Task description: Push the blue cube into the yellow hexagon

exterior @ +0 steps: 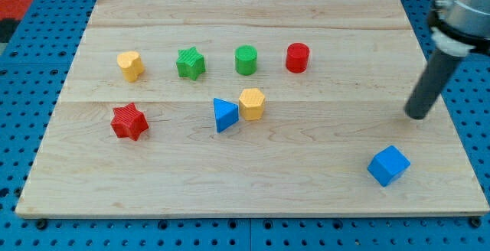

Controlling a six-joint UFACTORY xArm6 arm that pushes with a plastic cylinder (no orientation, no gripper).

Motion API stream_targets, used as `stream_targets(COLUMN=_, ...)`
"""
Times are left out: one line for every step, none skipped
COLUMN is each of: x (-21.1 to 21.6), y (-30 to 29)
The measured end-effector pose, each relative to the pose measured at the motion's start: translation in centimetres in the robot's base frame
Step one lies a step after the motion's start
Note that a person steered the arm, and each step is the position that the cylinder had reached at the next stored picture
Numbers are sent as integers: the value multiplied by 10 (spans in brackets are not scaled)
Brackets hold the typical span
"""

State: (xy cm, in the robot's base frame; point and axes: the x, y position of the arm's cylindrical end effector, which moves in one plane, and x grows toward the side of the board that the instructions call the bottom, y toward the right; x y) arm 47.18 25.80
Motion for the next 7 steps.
stream_targets(x=48, y=7)
stream_targets(x=63, y=7)
stream_targets(x=78, y=-5)
stream_targets(x=87, y=-36)
stream_targets(x=91, y=-89)
stream_targets(x=106, y=-101)
stream_targets(x=126, y=-106)
